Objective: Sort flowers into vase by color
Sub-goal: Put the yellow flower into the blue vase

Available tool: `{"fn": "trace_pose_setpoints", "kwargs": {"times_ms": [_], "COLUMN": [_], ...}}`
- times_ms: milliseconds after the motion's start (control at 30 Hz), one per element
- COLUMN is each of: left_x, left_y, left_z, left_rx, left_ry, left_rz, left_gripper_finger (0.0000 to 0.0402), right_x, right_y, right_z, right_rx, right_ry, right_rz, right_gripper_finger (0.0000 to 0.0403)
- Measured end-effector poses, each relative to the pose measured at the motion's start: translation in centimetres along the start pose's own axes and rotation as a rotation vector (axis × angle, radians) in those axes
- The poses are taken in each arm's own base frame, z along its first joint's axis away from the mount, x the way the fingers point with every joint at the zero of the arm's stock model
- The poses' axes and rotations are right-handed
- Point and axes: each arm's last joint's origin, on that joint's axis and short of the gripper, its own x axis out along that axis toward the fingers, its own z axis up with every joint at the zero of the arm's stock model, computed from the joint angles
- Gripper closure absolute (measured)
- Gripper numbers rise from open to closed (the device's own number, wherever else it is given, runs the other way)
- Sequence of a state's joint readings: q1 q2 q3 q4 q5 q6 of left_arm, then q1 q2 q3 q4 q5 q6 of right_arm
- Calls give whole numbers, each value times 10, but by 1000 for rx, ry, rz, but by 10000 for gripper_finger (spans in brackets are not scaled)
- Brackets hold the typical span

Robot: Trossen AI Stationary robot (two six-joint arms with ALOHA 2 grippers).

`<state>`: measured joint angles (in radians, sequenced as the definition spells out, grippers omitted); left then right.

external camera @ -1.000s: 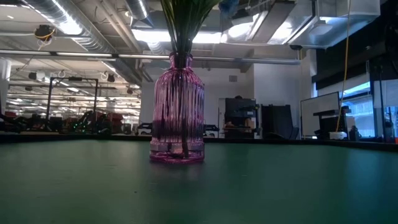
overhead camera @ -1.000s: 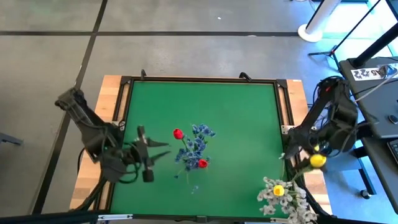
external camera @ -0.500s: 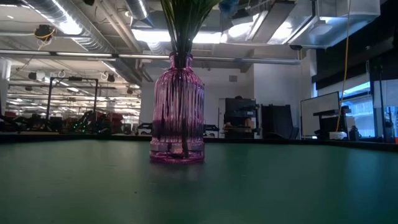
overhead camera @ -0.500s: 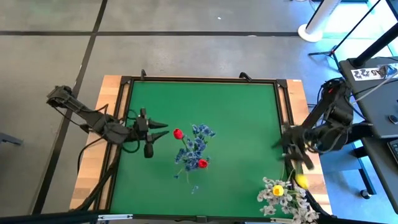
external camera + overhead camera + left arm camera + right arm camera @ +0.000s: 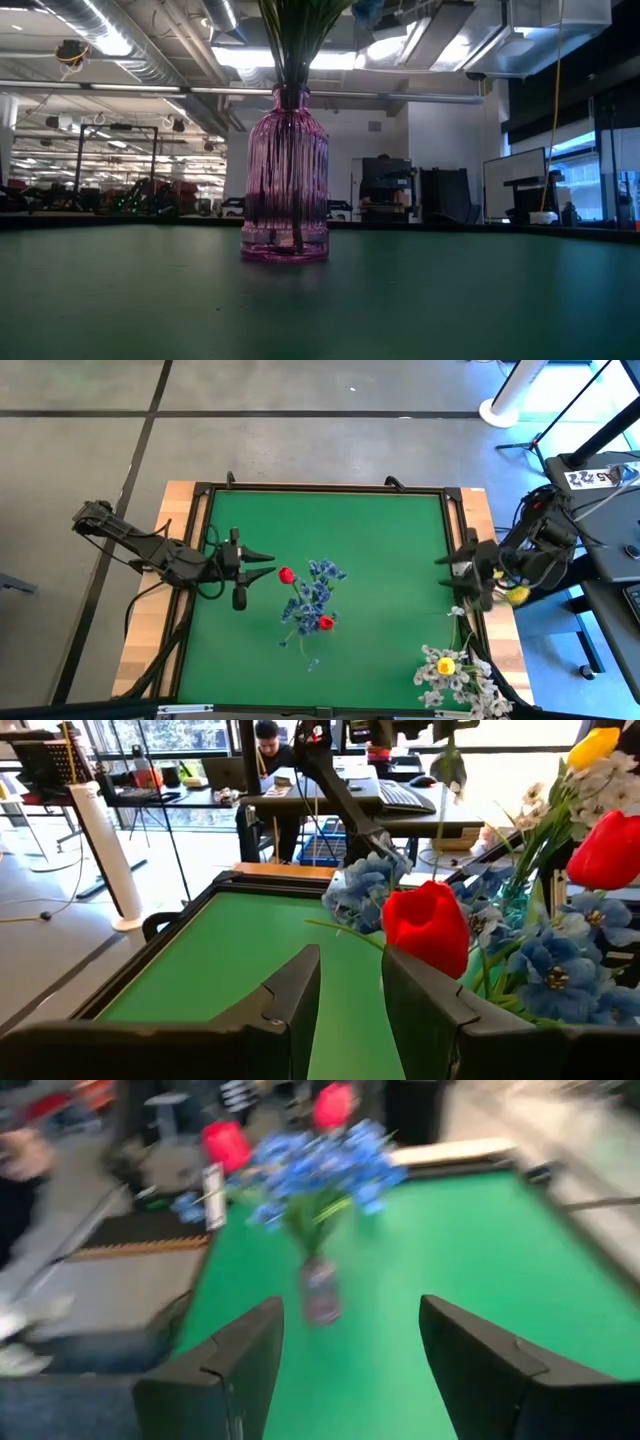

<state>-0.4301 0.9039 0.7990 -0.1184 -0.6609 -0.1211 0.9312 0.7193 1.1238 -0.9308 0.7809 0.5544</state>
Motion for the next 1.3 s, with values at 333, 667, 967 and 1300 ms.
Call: {"fn": "trace_pose_setpoints", "kwargs": {"times_ms": [333,667,967,1300], "left_x": [1,0,-4,-7], "left_y": [-1,-4,-10,-19], "left_z": [1,8,9,6], "left_rx": [65,82,87,114], "left_ry": [-41,-104,-116,-105], "left_rz": [-9,-94,-141,-186], "left_gripper_finger": [294,294,294,294], "right_x": [30,64,92,148], "right_y": [10,20,15,-36], "right_z": [20,21,22,9], "right_rx": [-43,-35,-62,-51], "right_ry": [-99,-43,-36,208], "right_rz": [-102,-114,-216,-509], "right_gripper_finger": [177,355,393,387]}}
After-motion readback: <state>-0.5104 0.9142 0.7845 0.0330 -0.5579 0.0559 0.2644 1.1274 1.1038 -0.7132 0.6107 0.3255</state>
